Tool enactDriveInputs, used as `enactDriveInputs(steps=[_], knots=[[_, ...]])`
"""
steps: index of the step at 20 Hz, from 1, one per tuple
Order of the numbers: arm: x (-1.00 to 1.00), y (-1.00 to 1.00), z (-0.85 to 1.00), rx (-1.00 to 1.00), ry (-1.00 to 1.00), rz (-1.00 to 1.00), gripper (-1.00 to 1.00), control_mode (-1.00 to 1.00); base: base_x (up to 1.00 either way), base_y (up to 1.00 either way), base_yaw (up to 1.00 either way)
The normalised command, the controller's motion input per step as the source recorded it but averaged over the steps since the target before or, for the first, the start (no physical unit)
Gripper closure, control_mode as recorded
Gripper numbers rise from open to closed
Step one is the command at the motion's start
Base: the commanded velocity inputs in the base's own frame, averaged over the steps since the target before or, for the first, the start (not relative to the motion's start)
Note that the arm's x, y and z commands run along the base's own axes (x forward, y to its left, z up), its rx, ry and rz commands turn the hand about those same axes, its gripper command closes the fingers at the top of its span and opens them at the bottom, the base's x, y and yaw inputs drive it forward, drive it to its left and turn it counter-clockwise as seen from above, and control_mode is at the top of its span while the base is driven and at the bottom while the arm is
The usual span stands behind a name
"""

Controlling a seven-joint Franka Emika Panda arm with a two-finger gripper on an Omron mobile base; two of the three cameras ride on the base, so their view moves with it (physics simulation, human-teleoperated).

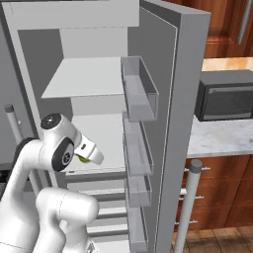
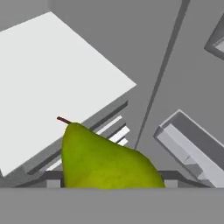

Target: Retrieve the peach and pear from the fridge and place them into the bowl on the dining table.

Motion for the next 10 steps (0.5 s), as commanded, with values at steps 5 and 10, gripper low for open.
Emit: enactDriveInputs(steps=[5,10], knots=[[-1.00,0.01,1.00,0.00,-0.01,0.09,1.00,-1.00,0.00,0.00,0.00],[-0.96,0.03,1.00,-0.01,-0.06,0.12,1.00,-1.00,0.00,0.00,0.00]])
